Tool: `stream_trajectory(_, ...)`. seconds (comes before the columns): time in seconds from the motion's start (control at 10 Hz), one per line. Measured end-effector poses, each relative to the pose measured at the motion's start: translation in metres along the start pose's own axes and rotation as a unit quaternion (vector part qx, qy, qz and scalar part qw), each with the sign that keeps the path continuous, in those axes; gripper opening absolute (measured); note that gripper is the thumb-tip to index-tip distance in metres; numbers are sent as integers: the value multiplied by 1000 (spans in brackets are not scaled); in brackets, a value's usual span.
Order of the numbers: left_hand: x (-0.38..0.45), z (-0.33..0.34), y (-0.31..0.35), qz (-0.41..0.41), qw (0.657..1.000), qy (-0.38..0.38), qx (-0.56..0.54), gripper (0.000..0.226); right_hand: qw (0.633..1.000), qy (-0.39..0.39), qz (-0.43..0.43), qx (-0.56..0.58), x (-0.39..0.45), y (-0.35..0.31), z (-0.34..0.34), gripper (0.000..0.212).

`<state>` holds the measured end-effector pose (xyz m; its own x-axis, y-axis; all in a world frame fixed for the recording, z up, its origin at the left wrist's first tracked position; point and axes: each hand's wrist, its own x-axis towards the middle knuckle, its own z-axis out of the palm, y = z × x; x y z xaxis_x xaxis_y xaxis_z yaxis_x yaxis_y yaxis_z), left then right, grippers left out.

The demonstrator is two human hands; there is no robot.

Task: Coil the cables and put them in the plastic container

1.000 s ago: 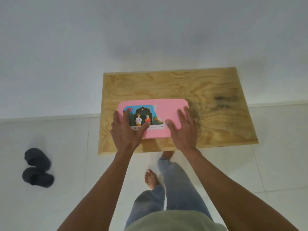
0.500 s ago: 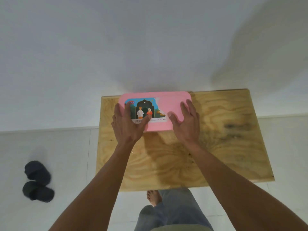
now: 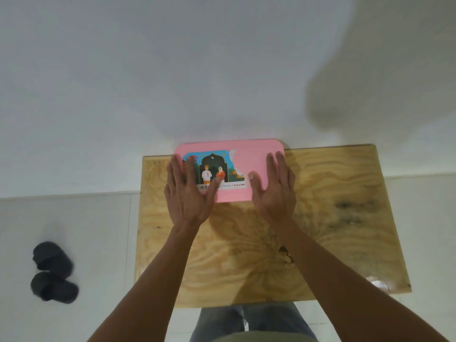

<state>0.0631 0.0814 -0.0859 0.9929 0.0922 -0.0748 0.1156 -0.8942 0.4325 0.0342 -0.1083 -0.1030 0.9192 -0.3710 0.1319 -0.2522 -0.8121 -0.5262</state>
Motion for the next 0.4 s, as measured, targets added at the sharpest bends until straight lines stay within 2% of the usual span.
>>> stream_trajectory(0.2,-2,0,0,16,998,-30,55,77,995,-78,36,-45,-2,-5,-8,65)
stream_trajectory(0.3,-7,-13,5,33,998,-43,45,73,990,-120,52,-51,-5,-9,-23,69)
stream_trajectory(0.4,-31,-24,6,50,998,-39,9,72,994,-100,43,-21,-24,-16,-37,69)
